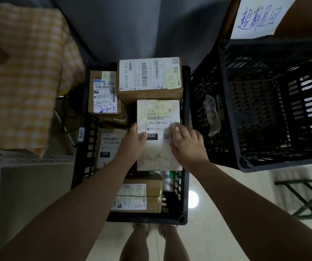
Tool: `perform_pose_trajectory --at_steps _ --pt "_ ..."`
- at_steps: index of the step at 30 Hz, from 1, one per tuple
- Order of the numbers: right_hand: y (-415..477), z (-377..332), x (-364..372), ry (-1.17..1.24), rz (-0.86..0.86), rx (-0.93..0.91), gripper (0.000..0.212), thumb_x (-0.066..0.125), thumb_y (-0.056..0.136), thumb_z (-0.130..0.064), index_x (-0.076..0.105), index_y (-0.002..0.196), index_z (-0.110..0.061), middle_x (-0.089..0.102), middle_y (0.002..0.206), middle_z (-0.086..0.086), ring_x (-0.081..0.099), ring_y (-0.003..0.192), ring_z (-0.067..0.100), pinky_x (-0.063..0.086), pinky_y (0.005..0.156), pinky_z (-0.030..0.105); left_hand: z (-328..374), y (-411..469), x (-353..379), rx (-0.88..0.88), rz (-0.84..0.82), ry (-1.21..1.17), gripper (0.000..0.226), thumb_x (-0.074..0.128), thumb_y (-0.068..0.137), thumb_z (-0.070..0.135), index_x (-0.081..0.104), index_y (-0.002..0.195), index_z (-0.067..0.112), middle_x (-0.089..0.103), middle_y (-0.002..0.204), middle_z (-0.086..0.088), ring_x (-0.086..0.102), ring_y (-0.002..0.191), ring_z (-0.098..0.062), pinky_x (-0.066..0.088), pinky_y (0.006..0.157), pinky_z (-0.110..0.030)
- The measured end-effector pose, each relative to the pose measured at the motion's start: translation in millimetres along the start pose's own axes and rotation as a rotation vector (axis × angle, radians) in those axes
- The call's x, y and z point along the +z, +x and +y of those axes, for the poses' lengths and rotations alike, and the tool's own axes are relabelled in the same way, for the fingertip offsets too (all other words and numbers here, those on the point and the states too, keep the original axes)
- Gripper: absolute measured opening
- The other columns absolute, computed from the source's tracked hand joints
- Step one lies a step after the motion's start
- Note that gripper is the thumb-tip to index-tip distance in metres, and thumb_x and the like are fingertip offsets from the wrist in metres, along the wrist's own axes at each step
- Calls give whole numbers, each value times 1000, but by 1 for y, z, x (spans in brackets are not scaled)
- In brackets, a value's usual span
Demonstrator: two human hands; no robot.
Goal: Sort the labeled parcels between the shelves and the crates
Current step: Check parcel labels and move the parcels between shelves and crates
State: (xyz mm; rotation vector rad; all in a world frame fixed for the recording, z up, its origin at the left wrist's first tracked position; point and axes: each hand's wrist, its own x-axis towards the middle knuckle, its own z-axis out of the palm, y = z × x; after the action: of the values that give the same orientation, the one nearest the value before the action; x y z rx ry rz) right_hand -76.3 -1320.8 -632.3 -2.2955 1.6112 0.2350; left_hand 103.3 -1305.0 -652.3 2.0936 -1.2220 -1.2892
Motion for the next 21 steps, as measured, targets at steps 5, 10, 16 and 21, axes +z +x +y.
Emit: perform_pose_trajectory --at_steps 5,10,16,21 --pt "0 -4 -15 -15 -102 15 54 37 99 -32 20 150 -23 16 158 1 20 141 27 15 117 45 10 -9 -15 29 -6 204 54 45 98 31 28 147 15 48 134 -12 50 118 -27 44 97 -43" --pt "-11 -10 -40 -26 -106 18 54 40 99 -32 23 149 -20 18 158 5 17 143 28 15 116 44 22 -37 -38 80 77 396 52 46 98 31 31 145 16 45 138 -12 47 122 -29 42 94 -41" --pt "-28 -29 -87 -21 -36 -88 54 38 99 -32 22 150 -21 17 158 6 17 143 28 16 115 41 46 -92 -68 119 137 658 49 37 100 39 34 143 17 42 139 -9 40 125 -28 39 100 -39" --pt "-58 -47 -145 -43 184 -294 40 41 98 -31 45 136 -18 49 137 4 40 127 26 32 102 37 79 -164 -94 216 368 825 44 33 101 40 42 138 18 44 138 -4 41 124 -24 36 100 -36"
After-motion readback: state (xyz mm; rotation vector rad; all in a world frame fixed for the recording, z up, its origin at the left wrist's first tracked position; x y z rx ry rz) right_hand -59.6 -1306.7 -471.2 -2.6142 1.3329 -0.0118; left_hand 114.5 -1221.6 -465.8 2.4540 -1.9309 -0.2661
